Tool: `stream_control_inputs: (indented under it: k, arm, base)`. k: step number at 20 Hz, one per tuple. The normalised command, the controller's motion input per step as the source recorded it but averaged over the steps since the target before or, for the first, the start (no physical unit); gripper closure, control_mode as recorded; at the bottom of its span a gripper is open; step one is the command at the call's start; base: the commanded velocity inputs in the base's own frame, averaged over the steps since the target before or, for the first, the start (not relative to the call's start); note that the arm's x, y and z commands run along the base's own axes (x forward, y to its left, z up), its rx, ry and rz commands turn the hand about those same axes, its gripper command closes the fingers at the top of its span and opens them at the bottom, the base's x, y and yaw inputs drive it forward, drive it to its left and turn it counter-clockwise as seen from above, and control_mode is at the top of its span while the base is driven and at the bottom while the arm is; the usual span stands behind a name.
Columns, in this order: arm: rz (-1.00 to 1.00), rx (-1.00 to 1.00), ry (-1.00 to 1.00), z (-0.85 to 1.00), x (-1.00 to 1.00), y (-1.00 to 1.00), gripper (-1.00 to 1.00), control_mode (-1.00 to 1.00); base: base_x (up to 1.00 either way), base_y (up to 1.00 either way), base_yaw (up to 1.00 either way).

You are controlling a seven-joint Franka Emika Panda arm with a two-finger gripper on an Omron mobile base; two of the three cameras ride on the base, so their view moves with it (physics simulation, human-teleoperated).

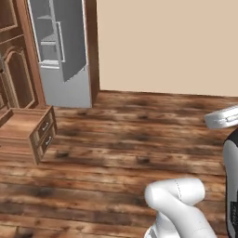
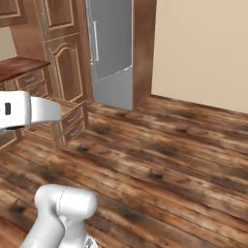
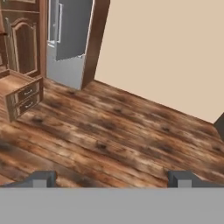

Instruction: Gather the avocado and tomato from the fridge and place them on a tray on the dining counter. Then gather the fish and chicken drumstick from the fridge and place them on the other tray.

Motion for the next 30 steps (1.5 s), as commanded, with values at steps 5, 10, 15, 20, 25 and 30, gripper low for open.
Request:
stream_control_inputs:
  k: [5,10,15,20,25,30]
  arm:
    - [0.0,0.0,0.0,0.0,0.0,0.0,-1.0,1.0]
    - [0.0,0.0,0.0,0.0,0.0,0.0,-1.0,1.0]
    - [0.0,0.0,0.0,0.0,0.0,0.0,-1.0,1.0]
    - [0.0,0.0,0.0,0.0,0.0,0.0,-1.0,1.0]
    - [0.0,0.0,0.0,0.0,0.0,0.0,-1.0,1.0]
    - [0.0,0.0,0.0,0.0,0.0,0.0,-1.0,1.0]
  base:
    - [1.0,0.63,-0.46]
    - [1.0,0.52,-0.62]
    - [1.0,0.51,-0.55]
    - [1.0,0.92,-0.38]
    - [1.0,1.0,-0.25]
    - [1.0,0.49,-0.1]
